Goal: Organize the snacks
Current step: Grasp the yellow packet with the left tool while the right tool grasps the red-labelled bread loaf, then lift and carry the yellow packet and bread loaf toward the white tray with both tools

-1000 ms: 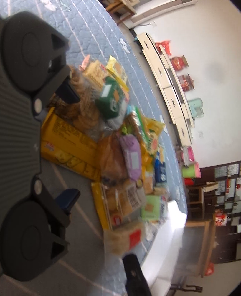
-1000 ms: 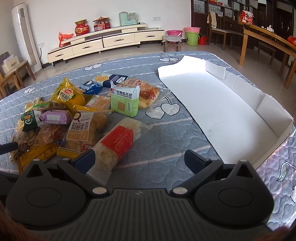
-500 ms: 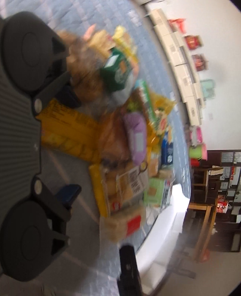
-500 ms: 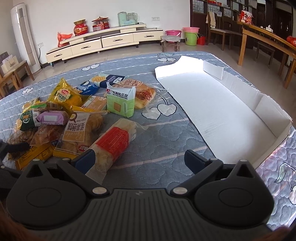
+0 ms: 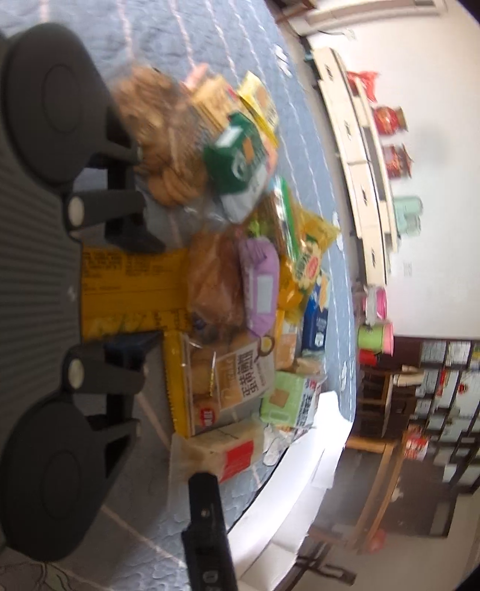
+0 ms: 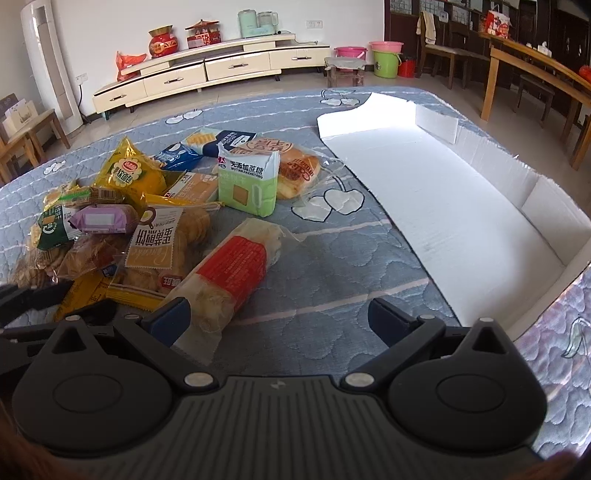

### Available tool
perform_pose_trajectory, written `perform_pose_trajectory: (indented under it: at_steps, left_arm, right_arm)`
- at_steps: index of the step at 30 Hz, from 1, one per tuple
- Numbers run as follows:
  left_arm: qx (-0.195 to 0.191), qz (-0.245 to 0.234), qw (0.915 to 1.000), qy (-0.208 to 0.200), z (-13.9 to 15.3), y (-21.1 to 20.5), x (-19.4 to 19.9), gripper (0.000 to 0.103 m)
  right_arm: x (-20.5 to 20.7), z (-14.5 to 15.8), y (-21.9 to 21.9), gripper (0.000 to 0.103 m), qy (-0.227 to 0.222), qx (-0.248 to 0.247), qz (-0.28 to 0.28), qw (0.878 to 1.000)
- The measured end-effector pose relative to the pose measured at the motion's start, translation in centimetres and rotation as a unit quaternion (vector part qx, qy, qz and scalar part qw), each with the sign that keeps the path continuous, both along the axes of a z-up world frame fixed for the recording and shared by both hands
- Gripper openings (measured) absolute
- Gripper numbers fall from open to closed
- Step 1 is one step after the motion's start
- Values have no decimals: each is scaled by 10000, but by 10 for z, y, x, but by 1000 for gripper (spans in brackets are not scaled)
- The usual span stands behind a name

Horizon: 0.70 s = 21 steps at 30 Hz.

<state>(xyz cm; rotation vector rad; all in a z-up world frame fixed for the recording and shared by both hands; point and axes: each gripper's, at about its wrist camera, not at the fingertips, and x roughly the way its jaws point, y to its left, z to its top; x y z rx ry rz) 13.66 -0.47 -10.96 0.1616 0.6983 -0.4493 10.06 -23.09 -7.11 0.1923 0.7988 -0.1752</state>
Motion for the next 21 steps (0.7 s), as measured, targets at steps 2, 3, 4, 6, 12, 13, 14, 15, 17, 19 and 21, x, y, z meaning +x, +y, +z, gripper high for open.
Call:
perform_pose_trajectory:
  at_steps: [2, 3, 4, 6, 12, 13, 14, 15, 17, 19, 21]
  left_arm:
    - [88, 77, 9999, -22, 1, -1, -6, 43]
    - [100, 125, 9999, -15, 2, -1, -8, 43]
    - [90, 178, 9998, -21, 3, -1, -10, 43]
    - [71, 279, 9996, -60, 5, -1, -15, 43]
    - [24, 603, 9980, -202, 17, 2, -26, 43]
    - [23, 618, 9979, -216, 18, 3, -29, 43]
    - [20, 643, 9977, -230, 20, 4, -30, 43]
    - [18, 685, 9973, -258, 22, 5, -33, 43]
    - [-27, 761, 9967, -284, 28, 7, -38, 43]
    - [-89, 819, 9961, -319, 35, 8, -43, 43]
    - [-108, 843, 9955, -416, 42, 8, -50, 43]
  right_arm:
    - [6, -2, 3, 103, 26, 114, -36, 9999]
    - [9, -3, 6, 103, 36, 106, -84, 9999]
    - [14, -4, 8, 103, 67, 79, -124, 9999]
    - [24, -9, 12, 103, 171, -23, -221, 9996]
    - [37, -17, 18, 87, 302, -276, -219, 9989]
    - [35, -16, 18, 78, 298, -375, -209, 9986]
    - [32, -14, 16, 55, 274, -384, -208, 9987]
    - [30, -13, 11, 48, 265, -320, -200, 9989]
    - [24, -10, 3, 47, 240, -123, -132, 9995]
    - [15, -7, -1, 46, 152, -129, -55, 9998]
    - [5, -2, -4, 46, 71, -127, -1, 9999]
